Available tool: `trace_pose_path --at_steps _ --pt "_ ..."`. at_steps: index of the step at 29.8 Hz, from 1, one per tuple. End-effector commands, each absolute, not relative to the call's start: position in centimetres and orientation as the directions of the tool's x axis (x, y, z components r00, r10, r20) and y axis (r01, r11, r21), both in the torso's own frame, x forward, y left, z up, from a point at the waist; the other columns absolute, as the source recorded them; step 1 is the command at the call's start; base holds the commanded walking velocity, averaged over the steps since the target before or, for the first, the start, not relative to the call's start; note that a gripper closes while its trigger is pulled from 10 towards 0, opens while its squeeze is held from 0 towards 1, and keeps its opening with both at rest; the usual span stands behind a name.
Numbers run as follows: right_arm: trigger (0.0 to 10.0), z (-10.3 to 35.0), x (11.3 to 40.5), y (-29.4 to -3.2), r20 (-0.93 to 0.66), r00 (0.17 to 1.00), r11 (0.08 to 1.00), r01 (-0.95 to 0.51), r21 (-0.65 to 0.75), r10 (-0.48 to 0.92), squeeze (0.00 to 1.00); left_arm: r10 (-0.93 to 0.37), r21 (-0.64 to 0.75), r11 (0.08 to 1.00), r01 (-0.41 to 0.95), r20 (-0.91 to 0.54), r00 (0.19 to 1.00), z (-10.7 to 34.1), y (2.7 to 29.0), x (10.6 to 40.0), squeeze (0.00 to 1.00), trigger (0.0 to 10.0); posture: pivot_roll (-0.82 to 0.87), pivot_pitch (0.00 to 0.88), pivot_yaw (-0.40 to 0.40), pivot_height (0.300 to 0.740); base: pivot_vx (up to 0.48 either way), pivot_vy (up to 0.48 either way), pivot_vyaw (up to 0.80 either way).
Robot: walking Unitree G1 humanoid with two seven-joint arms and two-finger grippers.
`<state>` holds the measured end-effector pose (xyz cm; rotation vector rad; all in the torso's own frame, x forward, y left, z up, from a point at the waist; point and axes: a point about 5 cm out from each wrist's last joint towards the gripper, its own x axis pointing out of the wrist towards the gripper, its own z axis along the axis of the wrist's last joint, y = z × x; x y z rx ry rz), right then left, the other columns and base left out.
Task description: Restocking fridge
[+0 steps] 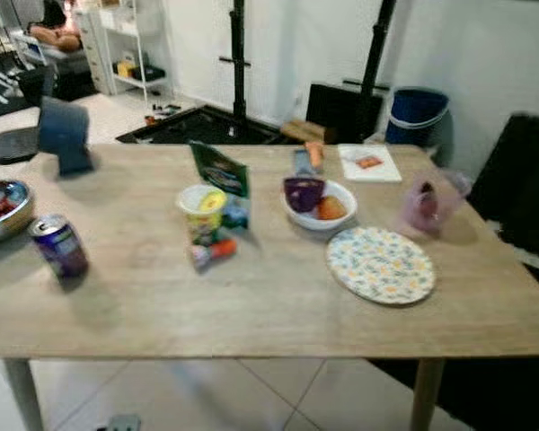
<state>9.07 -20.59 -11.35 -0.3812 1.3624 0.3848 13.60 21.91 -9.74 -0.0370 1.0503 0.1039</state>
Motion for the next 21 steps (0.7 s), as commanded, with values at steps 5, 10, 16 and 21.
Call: trace_pose_path --at_steps 5,10,16,21 --pt "10.0 -10.9 11.5 -19.5 -0.964 0.259 0.890 -0.452 -0.062 0.064 0.00 0.106 0.029 0.986 -0.165 -0.870 0.481 -9.9 22.3 13.1 0.00 10.0 0.00 0.000 0.017 0.740 0.000 0.000 0.00" --pt "10.0 -10.9 11.5 -19.6 -0.964 0.257 0.889 -0.453 -0.062 0.064 0.00 0.245 0.088 0.938 -0.335 -0.854 0.459 -9.5 24.6 12.4 0.00 10.0 0.00 0.000 0.016 0.740 0.000 0.000 0.00" --pt "10.0 -10.8 11.7 -19.7 -0.963 0.260 0.889 -0.454 -0.064 0.064 0.00 0.448 0.201 0.814 -0.545 -0.815 0.368 -8.9 28.3 10.4 0.00 10.0 0.01 0.000 0.012 0.740 0.000 0.000 0.00" --pt "10.0 -10.8 11.7 -19.7 -0.964 0.258 0.886 -0.460 -0.063 0.065 0.00 0.624 0.279 0.653 -0.704 -0.724 0.292 -7.2 32.4 9.4 0.00 10.0 0.03 0.000 0.004 0.740 0.000 0.000 0.00"
